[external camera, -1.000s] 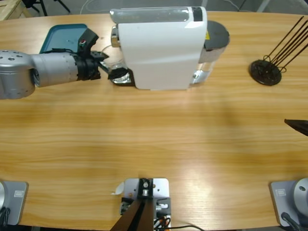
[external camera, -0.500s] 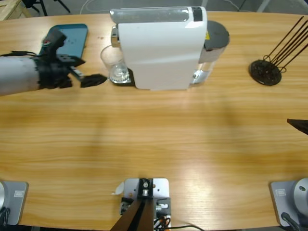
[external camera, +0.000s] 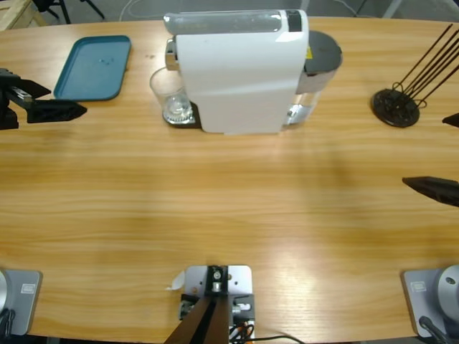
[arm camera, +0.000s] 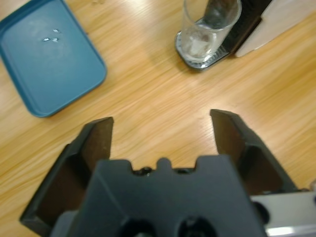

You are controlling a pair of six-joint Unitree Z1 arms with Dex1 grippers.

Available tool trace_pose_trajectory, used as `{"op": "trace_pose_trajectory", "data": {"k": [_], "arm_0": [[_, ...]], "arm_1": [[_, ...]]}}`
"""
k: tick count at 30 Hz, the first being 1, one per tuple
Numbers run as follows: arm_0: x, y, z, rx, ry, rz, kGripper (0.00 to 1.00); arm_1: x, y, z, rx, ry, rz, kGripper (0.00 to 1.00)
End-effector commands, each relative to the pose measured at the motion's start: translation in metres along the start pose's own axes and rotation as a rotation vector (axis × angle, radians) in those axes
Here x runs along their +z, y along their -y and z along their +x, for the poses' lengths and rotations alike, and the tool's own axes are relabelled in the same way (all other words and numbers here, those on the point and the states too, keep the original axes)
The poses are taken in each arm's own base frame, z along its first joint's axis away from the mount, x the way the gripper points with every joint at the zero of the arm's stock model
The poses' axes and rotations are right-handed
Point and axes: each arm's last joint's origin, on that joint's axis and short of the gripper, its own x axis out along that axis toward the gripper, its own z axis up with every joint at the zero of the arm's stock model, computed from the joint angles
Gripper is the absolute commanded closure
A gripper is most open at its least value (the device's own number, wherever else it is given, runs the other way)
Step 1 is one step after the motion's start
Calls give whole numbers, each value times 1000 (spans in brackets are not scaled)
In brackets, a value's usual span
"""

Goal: Pour coffee

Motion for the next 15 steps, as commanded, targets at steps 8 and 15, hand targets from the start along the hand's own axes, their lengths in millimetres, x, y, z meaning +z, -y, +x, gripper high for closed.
{"op": "trace_pose_trajectory", "data": {"k": [8, 15], "arm_0": [[-23, 0, 0, 46, -70, -30, 138], [-30, 0, -6, 42, -27, -31, 47]], "arm_1": [[64, 35, 15, 34, -91, 165, 324], [149, 72, 66, 5, -159, 153, 665]]}}
